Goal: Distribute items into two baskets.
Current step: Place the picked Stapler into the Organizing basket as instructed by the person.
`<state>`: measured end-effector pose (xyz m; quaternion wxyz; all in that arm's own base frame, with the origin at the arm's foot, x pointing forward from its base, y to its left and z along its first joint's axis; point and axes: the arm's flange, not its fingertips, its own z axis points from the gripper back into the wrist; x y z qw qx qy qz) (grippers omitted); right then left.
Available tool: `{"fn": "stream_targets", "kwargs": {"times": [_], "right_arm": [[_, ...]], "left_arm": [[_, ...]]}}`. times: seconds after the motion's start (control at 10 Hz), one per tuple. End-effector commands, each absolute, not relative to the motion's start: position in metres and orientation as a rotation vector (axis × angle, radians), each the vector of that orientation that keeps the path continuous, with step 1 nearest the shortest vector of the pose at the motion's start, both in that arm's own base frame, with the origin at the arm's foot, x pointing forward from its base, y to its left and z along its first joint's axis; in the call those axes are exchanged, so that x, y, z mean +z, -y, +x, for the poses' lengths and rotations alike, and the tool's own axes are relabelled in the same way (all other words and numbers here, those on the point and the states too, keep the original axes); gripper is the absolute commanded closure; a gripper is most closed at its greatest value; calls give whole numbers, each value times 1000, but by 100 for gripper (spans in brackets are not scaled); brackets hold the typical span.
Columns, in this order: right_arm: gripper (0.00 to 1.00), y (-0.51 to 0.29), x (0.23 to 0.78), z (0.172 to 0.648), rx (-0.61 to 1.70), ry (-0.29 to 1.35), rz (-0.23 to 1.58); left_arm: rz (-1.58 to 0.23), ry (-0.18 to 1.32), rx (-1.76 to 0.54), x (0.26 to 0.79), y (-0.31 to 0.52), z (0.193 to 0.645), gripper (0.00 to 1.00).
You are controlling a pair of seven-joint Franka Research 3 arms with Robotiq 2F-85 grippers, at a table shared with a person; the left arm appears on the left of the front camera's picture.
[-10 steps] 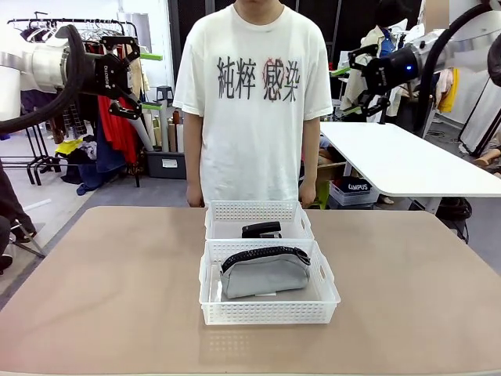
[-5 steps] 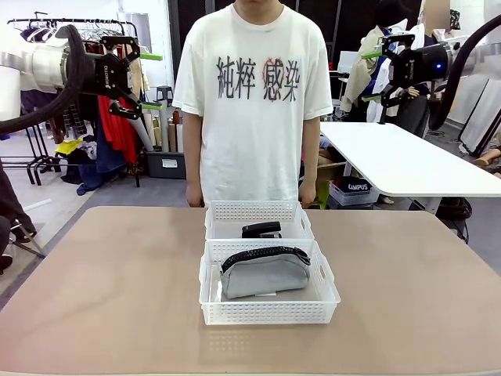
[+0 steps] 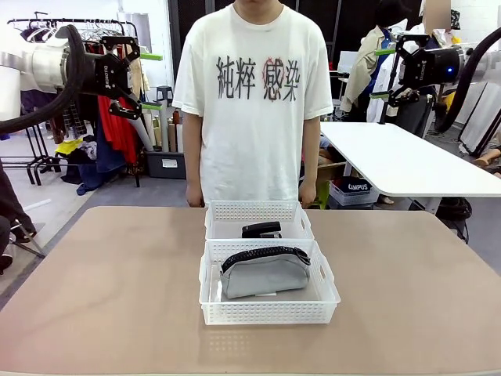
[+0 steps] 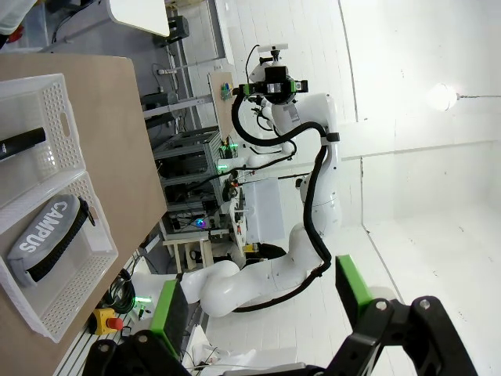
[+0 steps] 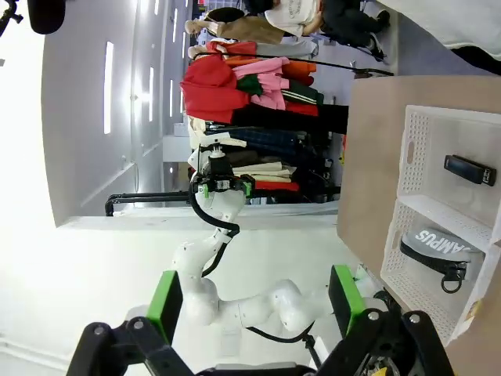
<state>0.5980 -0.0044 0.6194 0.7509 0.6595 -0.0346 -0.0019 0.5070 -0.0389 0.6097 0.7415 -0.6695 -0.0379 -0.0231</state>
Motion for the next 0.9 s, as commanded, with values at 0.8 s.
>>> {"fn": "stream_targets", "kwargs": {"times": [0.8], "right_arm": [[0, 5, 619, 597, -2, 73, 1447]], "left_arm": [[-1472, 77, -56, 611, 38, 505, 0]]}}
